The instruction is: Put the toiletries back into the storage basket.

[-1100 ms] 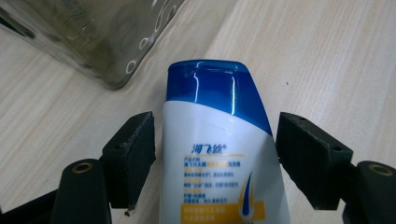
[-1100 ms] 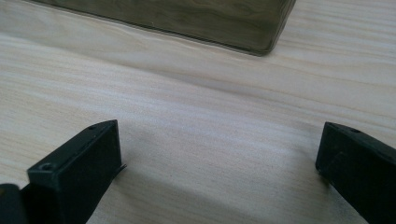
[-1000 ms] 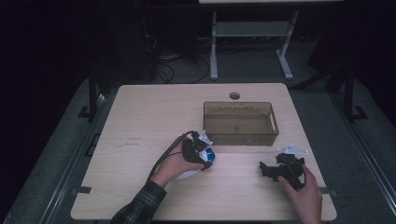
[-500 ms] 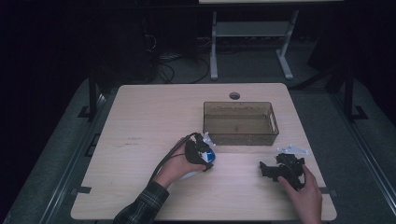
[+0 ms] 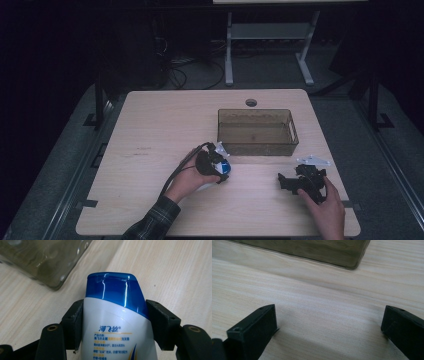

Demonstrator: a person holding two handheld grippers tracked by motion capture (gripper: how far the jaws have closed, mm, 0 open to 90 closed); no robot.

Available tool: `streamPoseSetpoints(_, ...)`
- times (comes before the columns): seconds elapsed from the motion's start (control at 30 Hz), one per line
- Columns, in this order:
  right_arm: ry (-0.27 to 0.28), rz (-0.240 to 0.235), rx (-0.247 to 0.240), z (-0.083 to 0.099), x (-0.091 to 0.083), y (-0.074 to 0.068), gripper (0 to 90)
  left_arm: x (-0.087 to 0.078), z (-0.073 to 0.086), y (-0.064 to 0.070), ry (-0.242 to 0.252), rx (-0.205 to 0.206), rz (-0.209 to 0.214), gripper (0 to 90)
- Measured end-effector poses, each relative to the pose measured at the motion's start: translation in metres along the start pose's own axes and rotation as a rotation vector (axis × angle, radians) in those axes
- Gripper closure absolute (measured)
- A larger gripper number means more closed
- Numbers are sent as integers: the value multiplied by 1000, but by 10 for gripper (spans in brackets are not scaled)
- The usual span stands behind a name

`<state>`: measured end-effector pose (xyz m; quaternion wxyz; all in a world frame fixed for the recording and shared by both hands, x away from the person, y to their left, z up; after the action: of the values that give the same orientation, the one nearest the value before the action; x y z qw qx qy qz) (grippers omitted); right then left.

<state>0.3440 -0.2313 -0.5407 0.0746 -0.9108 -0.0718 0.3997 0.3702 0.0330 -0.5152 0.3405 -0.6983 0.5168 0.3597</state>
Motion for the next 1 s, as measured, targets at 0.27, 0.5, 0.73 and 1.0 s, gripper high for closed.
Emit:
streamPoseSetpoints(0.27,0,0,0,0,0,0,0,-17,-2,-1,95,-23,-8,356)
streamPoseSetpoints(0.5,0,0,0,0,0,0,0,-36,0,0,179,-35,-21,357)
streamPoseSetpoints(0.73,0,0,0,0,0,0,0,-56,3,2,251,-51,-26,358)
streamPoseSetpoints(1.0,0,0,0,0,0,0,0,-76,10,0,328,-82,-29,359)
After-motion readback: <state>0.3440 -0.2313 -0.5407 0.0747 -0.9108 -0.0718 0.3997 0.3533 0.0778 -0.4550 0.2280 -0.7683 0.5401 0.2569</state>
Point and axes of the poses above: each handheld gripper's, and its own axes: x roughly forward along the jaws, z roughly out of its underside, y roughly to its right, the point moved 8 cm from there along x, roughly forward along the jaws, and after that the axes turned 14 degrees about x, right-handed, at the moved point
